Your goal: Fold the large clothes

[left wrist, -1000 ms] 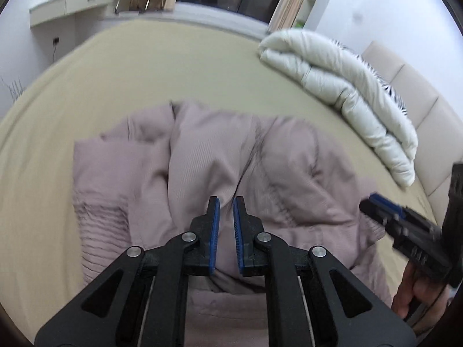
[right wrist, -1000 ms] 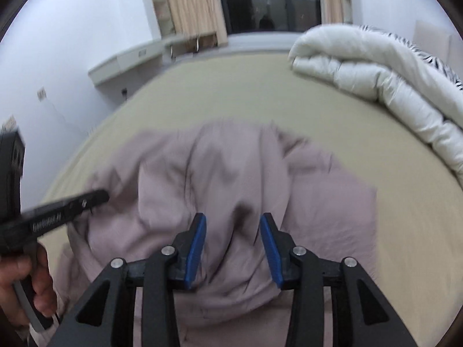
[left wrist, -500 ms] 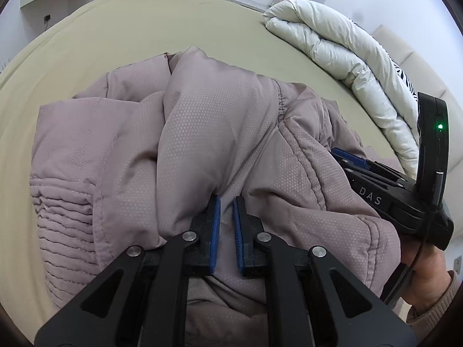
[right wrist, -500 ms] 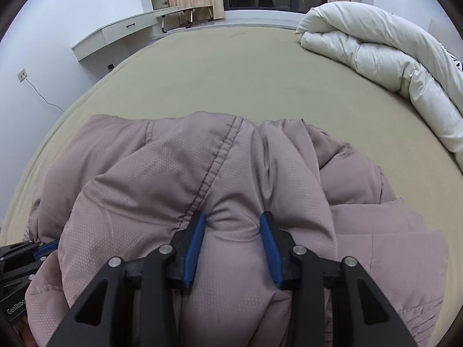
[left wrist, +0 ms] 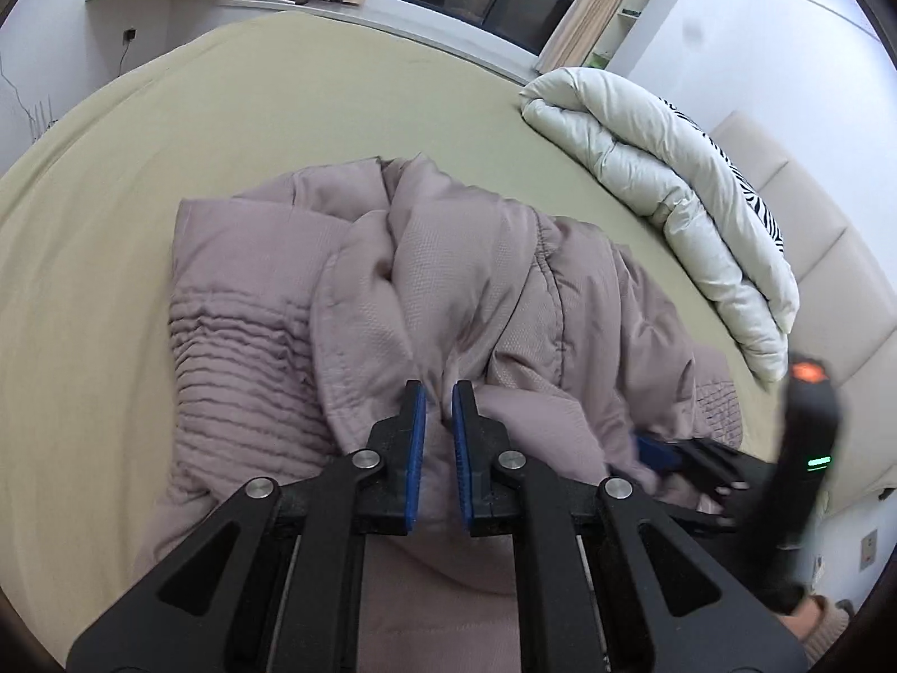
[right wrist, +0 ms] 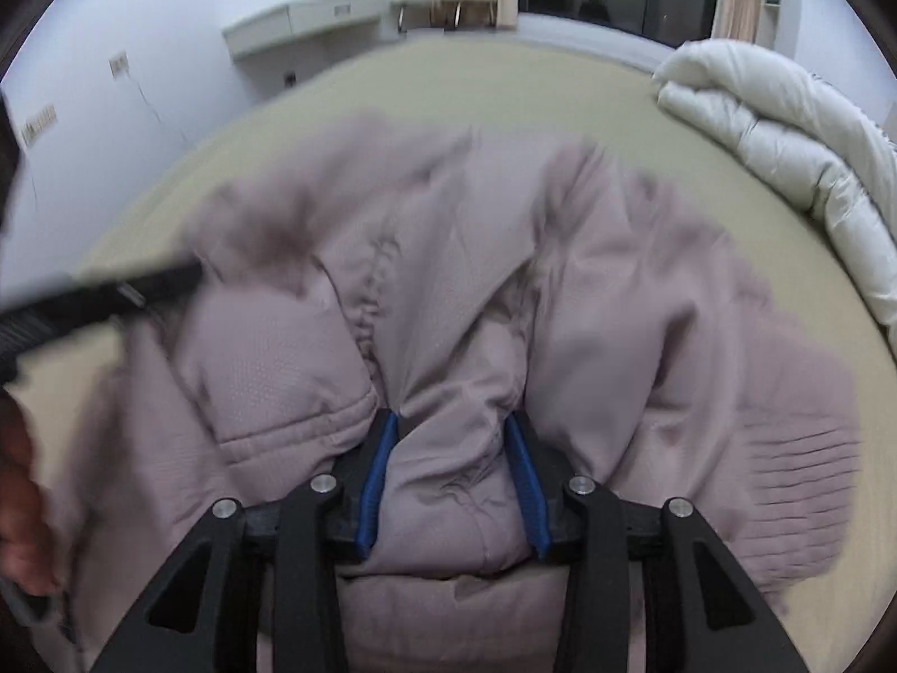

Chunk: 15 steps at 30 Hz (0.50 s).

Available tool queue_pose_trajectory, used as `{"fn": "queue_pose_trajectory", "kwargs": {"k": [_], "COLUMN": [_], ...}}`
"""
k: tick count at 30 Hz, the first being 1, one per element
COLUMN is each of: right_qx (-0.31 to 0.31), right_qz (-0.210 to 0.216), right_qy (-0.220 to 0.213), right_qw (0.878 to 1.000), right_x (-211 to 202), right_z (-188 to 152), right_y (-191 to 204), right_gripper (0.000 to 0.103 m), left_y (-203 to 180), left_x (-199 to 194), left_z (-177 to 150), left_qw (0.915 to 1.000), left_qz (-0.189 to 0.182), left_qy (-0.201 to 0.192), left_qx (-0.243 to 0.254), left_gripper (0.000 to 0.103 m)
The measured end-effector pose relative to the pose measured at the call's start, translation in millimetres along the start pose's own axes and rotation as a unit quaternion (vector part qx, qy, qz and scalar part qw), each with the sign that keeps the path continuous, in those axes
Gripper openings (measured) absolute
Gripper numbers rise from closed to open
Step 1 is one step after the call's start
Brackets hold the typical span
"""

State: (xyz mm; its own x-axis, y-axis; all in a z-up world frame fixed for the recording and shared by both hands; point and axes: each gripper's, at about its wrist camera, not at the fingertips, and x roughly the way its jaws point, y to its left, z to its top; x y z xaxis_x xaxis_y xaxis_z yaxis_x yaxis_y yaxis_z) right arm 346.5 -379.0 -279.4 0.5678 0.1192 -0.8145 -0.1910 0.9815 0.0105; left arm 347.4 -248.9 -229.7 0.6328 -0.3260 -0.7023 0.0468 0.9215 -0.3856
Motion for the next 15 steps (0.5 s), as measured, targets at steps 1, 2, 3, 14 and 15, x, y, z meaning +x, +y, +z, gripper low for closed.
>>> {"fn": "queue_pose_trajectory", "kwargs": {"k": [1, 2, 3, 14, 15], "right_qx": [-0.009, -0.005, 0.008, 0.022, 0.010], "right_qz": [-0.004, -0.002, -0.001, 0.034, 0.022], "right_qy": [-0.012, -0.005, 0.006, -0.053, -0.015], "right_qw": [1.000, 1.000, 1.000, 0.998, 1.000], "right_x": [3, 2, -3, -17, 11], "right_z": [-2, 1, 6, 88, 85], "right_y": [1, 0, -1, 30, 35], "right_gripper": [0.046, 0.046, 0.045, 0.065, 0.067], "left_y": [4, 7, 10, 54, 57], "left_x": [-5, -11, -17, -110, -116], "left_z": [-4, -7, -10, -58, -61], "left_qw": [1.0000, 1.0000, 1.0000, 0.9988, 0.9987], "left_qz": [-0.001, -0.003, -0.006, -0.013, -0.011], "left_qy": [0.000, -0.001, -0.003, -0.036, -0.038], "left_qx": [0.001, 0.001, 0.001, -0.030, -0.032], "left_gripper": [0.009, 0.009, 0.009, 0.009, 0.009]}}
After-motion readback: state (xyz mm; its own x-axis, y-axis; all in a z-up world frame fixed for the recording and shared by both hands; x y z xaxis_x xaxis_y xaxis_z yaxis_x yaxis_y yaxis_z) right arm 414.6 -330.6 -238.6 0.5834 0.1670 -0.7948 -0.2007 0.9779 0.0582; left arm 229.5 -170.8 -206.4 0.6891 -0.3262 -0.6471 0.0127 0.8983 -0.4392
